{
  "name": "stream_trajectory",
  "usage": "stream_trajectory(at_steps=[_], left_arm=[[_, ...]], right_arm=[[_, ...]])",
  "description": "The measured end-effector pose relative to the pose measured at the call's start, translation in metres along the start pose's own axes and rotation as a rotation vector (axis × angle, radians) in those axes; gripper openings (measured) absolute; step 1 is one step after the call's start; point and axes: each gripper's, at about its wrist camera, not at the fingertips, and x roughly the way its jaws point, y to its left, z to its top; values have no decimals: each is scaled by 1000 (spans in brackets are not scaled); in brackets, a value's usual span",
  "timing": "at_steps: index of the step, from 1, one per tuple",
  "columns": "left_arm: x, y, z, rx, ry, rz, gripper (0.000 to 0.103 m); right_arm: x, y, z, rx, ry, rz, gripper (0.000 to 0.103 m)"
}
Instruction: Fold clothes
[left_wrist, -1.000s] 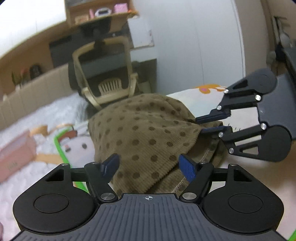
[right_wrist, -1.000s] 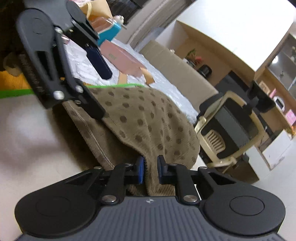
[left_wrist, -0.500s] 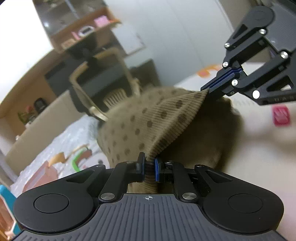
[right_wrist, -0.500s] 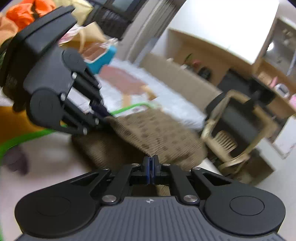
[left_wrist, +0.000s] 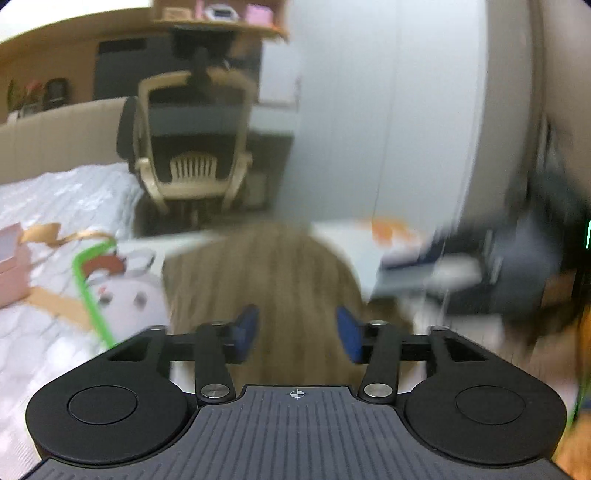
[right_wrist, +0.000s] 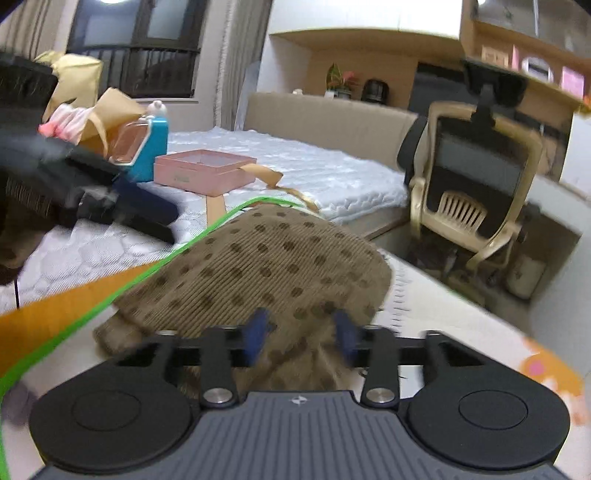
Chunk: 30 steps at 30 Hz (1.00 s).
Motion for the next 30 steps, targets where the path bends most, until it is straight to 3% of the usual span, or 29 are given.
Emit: stream_trajectory(at_steps=[2,4,5,7,10,13,16,18,22,24,30], left_arm=[[26,14,13,-99,-7,-5,66],[53,35,13,-217,59,7,66],[64,44,11,-261,87,11,65],[73,57,2,-293,98,-3,65],[71,56,-2,-278,80,-14,68],[74,50,-1,-239,82,-3,75],[77,42,-1,-193,88,12,80],[77,40,0,-182,92,18,80],[74,42,-1,-185,96,20,80],[74,43,-2,-188,99,14,80],[75,46,-6,-198,97,-4,82]], right_arm=[[24,0,-5,37,58,34,50],[30,-1,-17,39,111,40,52],[26,-3,-23,43,114,39,60],[17,-10,-32,39,147,16,62],[4,-26,-31,25,172,-15,62],[1,-47,1,63,93,-32,63],[22,-72,42,138,-4,-41,65],[53,-88,64,206,-24,-33,65],[122,-91,68,172,64,-71,66],[153,-86,61,135,121,-115,73],[130,-83,62,105,82,-162,74]])
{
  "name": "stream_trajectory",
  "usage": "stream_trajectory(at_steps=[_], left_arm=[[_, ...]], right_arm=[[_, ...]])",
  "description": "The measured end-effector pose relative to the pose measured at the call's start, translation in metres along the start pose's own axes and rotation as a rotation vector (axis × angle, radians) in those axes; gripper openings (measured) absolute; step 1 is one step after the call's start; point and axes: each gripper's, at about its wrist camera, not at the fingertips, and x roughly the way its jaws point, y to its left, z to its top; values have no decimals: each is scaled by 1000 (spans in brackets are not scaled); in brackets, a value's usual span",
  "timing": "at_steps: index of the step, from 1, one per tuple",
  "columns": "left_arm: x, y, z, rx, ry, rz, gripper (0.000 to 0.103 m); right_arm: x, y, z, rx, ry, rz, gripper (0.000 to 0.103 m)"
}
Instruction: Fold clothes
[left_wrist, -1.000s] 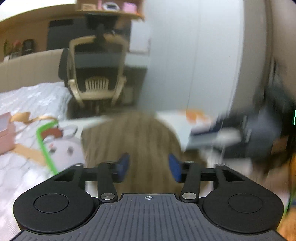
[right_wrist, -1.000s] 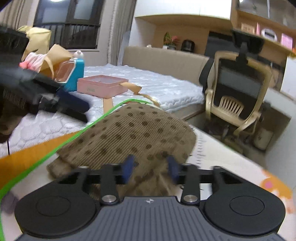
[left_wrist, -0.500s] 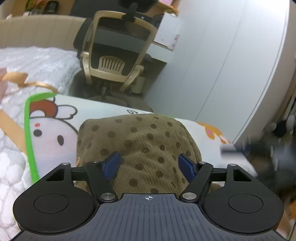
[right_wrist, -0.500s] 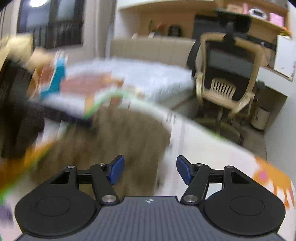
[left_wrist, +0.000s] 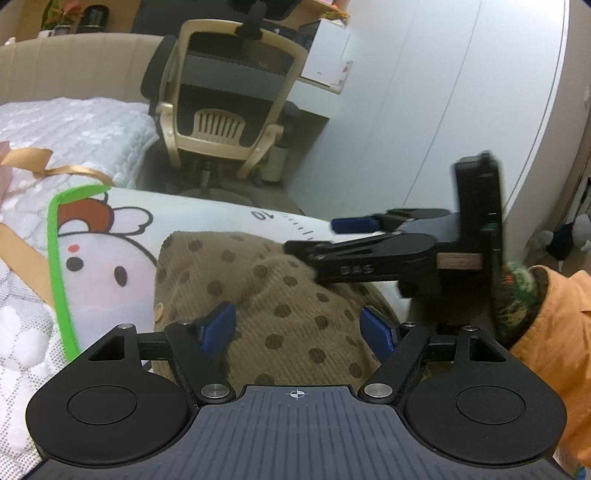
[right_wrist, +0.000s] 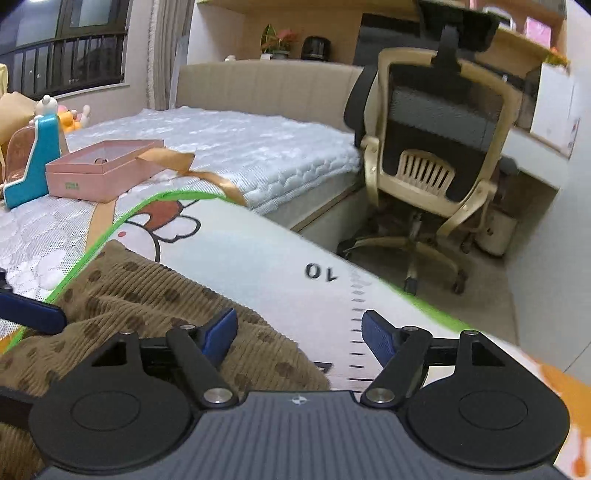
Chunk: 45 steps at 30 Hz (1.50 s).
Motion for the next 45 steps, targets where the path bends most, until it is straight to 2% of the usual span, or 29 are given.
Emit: stream_trajectory(at_steps=[4,8,10,13,14,15,16,18,20,22,24,26,28,33,37,45], left_arm=[[2,-1,-1,7,-5,-4,86],[-5,-6,5,16,-16,-16,85],[-16,-3,13,4,-50,-36,86],[-22,8,32,-24,-97,-6,86],[-20,13,40,-38,-96,11,83],[-12,19,45,-49,-74,32,81],[-1,25,49,-53,-44,59,74],[21,37,54,-59,14,113,70],[42,47,50,-70,59,152,78],[53,59,43,-118,72,132,82],[57,63,41,-145,74,119,84],[57,61,39,-124,73,128,86],[51,60,38,-133,60,129,86],[33,62,23,-246,27,77,86],[25,62,5,-306,-4,73,93],[21,59,-9,-276,-77,119,100]], right_arm=[[-15,2,-8,-59,11,-24,74],[-3,5,-25,-92,30,-70,75],[-2,4,-29,-86,23,-86,75],[-18,7,-29,-99,-12,-106,75],[-30,10,-29,-102,-36,-100,75],[-42,14,-28,-95,-60,-75,75],[-54,19,-27,-83,-81,-36,75],[-80,31,-28,-62,-107,78,75],[-96,45,-34,-47,-92,211,76],[-96,61,-49,-55,-15,304,76],[-84,80,-73,-97,56,307,79],[-85,86,-84,-119,14,284,80],[-85,83,-83,-99,20,294,80],[-85,83,-85,-99,11,296,80],[-86,82,-85,-89,6,305,81],[-94,88,-86,-107,8,290,83]])
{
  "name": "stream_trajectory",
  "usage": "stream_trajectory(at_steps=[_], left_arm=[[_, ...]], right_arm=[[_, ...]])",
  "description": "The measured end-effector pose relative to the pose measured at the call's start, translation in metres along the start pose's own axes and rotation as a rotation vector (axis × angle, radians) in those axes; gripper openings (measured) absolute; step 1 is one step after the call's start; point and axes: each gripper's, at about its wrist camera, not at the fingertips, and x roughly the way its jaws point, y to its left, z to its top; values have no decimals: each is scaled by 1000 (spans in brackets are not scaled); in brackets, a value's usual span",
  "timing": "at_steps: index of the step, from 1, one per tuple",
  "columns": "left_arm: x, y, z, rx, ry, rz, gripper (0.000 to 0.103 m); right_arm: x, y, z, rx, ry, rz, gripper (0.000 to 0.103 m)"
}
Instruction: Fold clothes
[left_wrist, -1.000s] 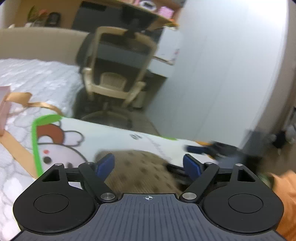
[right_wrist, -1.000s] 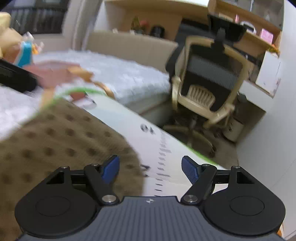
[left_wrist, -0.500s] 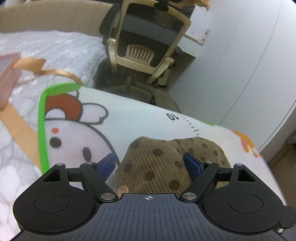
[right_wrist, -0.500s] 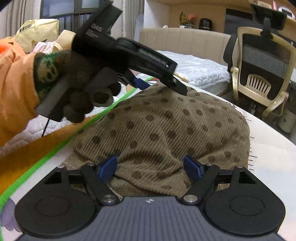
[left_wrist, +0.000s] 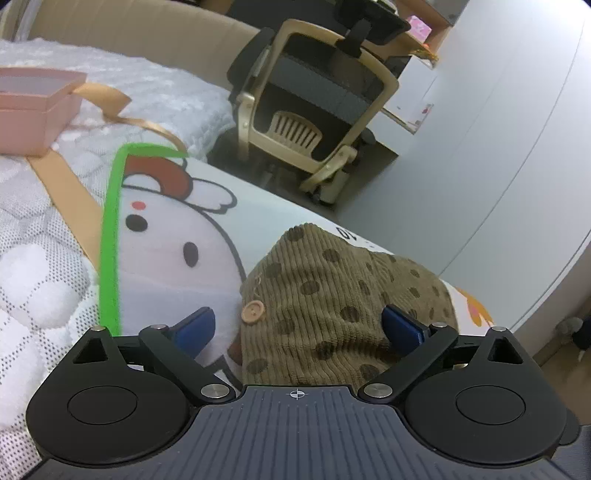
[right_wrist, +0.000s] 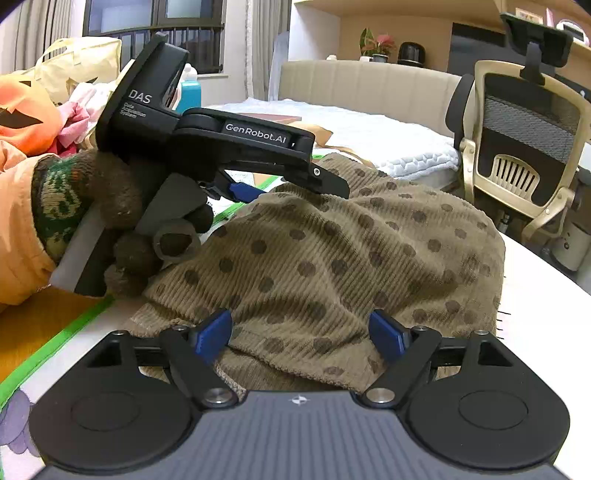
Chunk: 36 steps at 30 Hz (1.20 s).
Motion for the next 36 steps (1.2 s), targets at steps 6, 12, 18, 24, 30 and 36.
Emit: stream_trajectory(at_steps=[6,12,18,24,30,36], left_arm=[[1,0,3,16,8,7,102],[-10,6,9,-29,12,-14,101],[-24,12,-2,-41,100,-103,101],[-21,-5,-18,43,156,-76,101],[-18,-23,-27,152,159,1,101],[-24,-26,-31,171,159,4,102]], right_arm=[[-28,-3,22,-48,-111,20,83],[18,-12,7,6,30,-24,84],[0,-27,9,-2,60,36,84],[-36,-71,38,74,-6,42,85],[8,-130,72,380,-81,-10,85],[74,-130,60,258,27,-139,103]])
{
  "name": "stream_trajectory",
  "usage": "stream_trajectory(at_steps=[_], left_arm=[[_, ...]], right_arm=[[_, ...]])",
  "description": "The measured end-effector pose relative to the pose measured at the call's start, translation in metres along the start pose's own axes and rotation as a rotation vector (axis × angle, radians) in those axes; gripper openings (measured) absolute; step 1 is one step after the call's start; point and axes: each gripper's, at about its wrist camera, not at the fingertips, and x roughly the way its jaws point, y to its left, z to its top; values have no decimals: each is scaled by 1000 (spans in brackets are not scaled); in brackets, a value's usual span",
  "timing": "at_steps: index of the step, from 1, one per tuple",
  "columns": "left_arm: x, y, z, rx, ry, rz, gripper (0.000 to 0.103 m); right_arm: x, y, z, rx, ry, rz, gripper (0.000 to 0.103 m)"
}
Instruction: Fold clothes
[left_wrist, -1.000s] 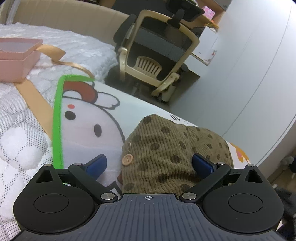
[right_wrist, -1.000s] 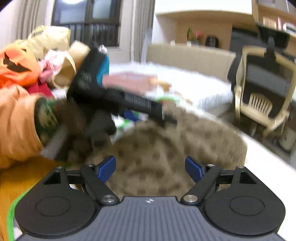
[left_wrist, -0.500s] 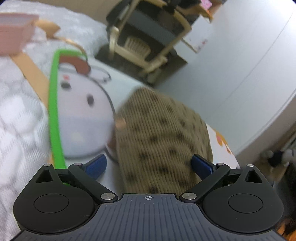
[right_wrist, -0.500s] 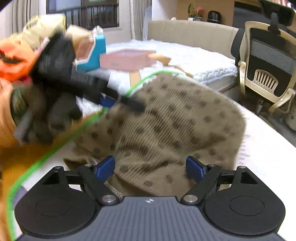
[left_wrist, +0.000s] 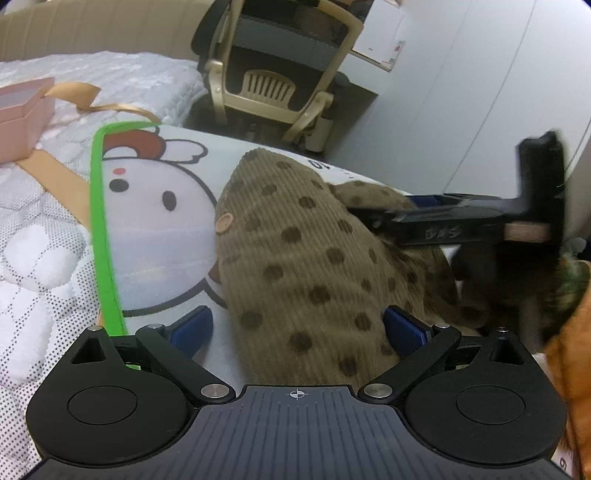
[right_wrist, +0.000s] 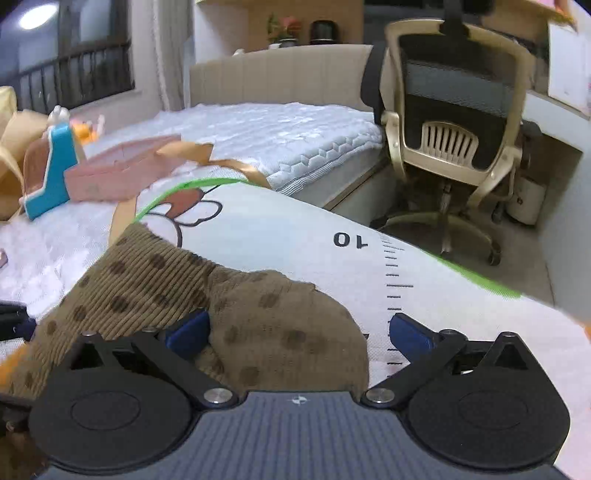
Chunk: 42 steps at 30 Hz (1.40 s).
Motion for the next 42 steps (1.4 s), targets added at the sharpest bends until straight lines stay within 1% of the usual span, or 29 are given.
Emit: stream_trajectory(at_steps=[1,2,3,5,7,8,10,11,12,13,14,15,17,19,22,23,25,26,28,29,30,31,32,33,35,36,37,40,42], left_arm=[[0,0,-1,5,-1,-6,102],[-1,1,-1,10,-2,-12,102],[-1,1,-2,11,-4,-19,102],[-2,4,-2,-4,-10,-36,102],[-3,9,0,-37,-7,-58,102],[-4,13,2,-71,-2,-77,102],[-5,21,5,-137,8,-114,102],[-5,25,7,-171,12,-131,102],[-4,28,9,-207,14,-144,102],[-3,31,9,-235,15,-154,102],[-3,31,10,-252,15,-159,102],[-2,30,10,-263,19,-165,102],[-1,24,9,-249,35,-174,102],[0,15,7,-202,45,-160,102],[2,8,7,-159,41,-126,102],[4,8,9,-163,39,-125,102],[8,11,13,-184,35,-137,102],[10,15,16,-205,36,-149,102],[16,23,23,-254,42,-174,102],[19,27,26,-270,44,-180,102],[21,30,29,-280,43,-182,102],[23,32,31,-278,38,-179,101],[24,33,32,-276,34,-176,94],[25,35,34,-274,30,-176,89],[24,40,40,-265,10,-183,87],[23,43,43,-260,-3,-185,86],[22,46,47,-250,-20,-178,86],[13,60,61,-196,-88,-76,87],[9,70,67,-166,-107,0,87]], right_arm=[[0,-3,-1,21,-1,3,103],[-9,-6,-2,27,-12,-3,102],[-19,-5,-5,10,-22,-12,100],[-39,-1,-13,-27,-44,-27,99],[-61,1,-24,-40,-63,-2,99],[-72,2,-30,-46,-72,11,99],[-87,2,-44,-39,-60,65,99],[-93,3,-54,-42,-34,88,100],[-93,6,-63,-56,3,91,100],[-89,9,-71,-87,48,74,100],[-87,13,-81,-117,60,48,102],[-89,12,-85,-111,44,41,103],[-89,8,-81,-87,67,52,103],[-92,9,-76,-103,63,45,103],[-97,7,-67,-69,-5,51,103],[-98,4,-63,-25,-55,47,103],[-96,-7,-52,75,-123,61,103],[-90,-15,-46,140,-132,86,103],[-75,-29,-38,238,-103,134,102],[-64,-34,-35,277,-75,151,96],[-55,-36,-35,289,-44,160,83],[-46,-38,-36,298,-12,169,78],[-38,-38,-38,304,14,183,73],[-33,-36,-41,313,19,194,69],[-26,-25,-34,304,-3,218,66],[-23,-16,-28,278,-21,225,62],[-20,-7,-21,251,-39,231,62],[-2,19,4,147,-77,228,62],[12,32,15,87,-82,190,62]])
